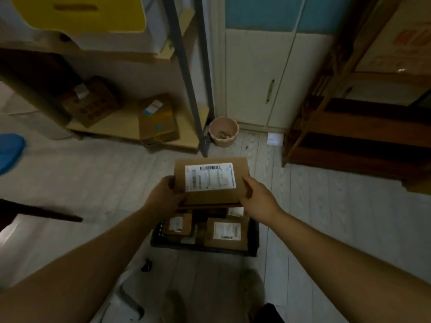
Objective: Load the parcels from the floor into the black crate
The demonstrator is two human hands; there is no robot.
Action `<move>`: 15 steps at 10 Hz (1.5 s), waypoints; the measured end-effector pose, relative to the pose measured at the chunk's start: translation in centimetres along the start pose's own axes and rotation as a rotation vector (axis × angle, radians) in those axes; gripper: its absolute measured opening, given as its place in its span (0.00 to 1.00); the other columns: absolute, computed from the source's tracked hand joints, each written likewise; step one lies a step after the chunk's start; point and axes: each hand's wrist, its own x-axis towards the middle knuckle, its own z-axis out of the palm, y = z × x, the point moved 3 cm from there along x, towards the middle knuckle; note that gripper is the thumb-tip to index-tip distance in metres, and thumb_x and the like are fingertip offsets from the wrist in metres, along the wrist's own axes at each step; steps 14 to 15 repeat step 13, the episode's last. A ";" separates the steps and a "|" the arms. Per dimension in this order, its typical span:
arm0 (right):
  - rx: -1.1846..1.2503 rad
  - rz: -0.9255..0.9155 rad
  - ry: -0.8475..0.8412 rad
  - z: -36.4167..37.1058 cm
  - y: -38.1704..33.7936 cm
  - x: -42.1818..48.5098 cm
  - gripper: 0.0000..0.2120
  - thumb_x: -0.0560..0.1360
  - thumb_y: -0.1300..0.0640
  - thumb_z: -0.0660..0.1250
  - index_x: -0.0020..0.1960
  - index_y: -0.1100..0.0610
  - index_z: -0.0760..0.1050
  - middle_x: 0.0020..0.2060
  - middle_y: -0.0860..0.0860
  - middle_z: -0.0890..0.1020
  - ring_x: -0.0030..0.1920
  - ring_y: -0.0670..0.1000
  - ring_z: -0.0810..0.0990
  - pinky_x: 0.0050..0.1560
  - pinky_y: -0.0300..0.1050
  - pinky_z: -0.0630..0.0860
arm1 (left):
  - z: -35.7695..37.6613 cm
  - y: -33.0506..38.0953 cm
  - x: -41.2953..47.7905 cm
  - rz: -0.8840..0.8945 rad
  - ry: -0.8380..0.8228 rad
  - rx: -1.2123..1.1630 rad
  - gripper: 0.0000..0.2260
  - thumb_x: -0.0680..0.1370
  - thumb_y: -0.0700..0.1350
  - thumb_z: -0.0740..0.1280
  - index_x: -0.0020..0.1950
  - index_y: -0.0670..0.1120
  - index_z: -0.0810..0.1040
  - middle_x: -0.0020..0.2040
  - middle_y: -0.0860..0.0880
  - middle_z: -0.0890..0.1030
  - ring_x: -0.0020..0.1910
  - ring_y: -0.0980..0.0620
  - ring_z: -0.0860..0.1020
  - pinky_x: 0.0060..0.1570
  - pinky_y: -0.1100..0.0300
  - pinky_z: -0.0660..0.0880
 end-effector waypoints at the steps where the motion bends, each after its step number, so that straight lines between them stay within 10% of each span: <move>1: -0.016 0.146 0.033 3.8 4.4 0.3 0.26 0.76 0.59 0.63 0.72 0.47 0.61 0.63 0.51 0.74 0.60 0.51 0.75 0.59 0.48 0.75 | 3.0 -3.4 4.1 0.071 -0.133 0.036 0.25 0.75 0.40 0.66 0.71 0.50 0.62 0.63 0.47 0.74 0.55 0.50 0.75 0.45 0.60 0.75; 7: -0.259 0.354 0.054 17.9 28.3 15.6 0.30 0.78 0.53 0.60 0.75 0.45 0.52 0.74 0.56 0.53 0.63 0.59 0.69 0.63 0.50 0.70 | 25.4 -20.0 24.3 0.153 -0.176 0.219 0.20 0.76 0.39 0.63 0.68 0.50 0.68 0.68 0.46 0.69 0.65 0.45 0.70 0.63 0.45 0.71; 10: -0.450 0.444 -0.076 19.1 33.9 19.6 0.42 0.74 0.62 0.65 0.77 0.51 0.41 0.75 0.56 0.34 0.74 0.62 0.44 0.73 0.56 0.52 | 32.2 -21.6 30.0 0.114 -0.360 0.121 0.24 0.76 0.43 0.65 0.72 0.47 0.65 0.72 0.46 0.62 0.68 0.44 0.67 0.67 0.48 0.67; 15: -0.470 0.380 -0.135 16.6 30.9 18.5 0.36 0.75 0.53 0.65 0.76 0.51 0.49 0.76 0.57 0.44 0.74 0.62 0.47 0.72 0.59 0.55 | 26.9 -18.8 28.4 0.137 -0.382 0.378 0.29 0.75 0.55 0.65 0.74 0.53 0.59 0.76 0.45 0.53 0.74 0.40 0.54 0.70 0.43 0.54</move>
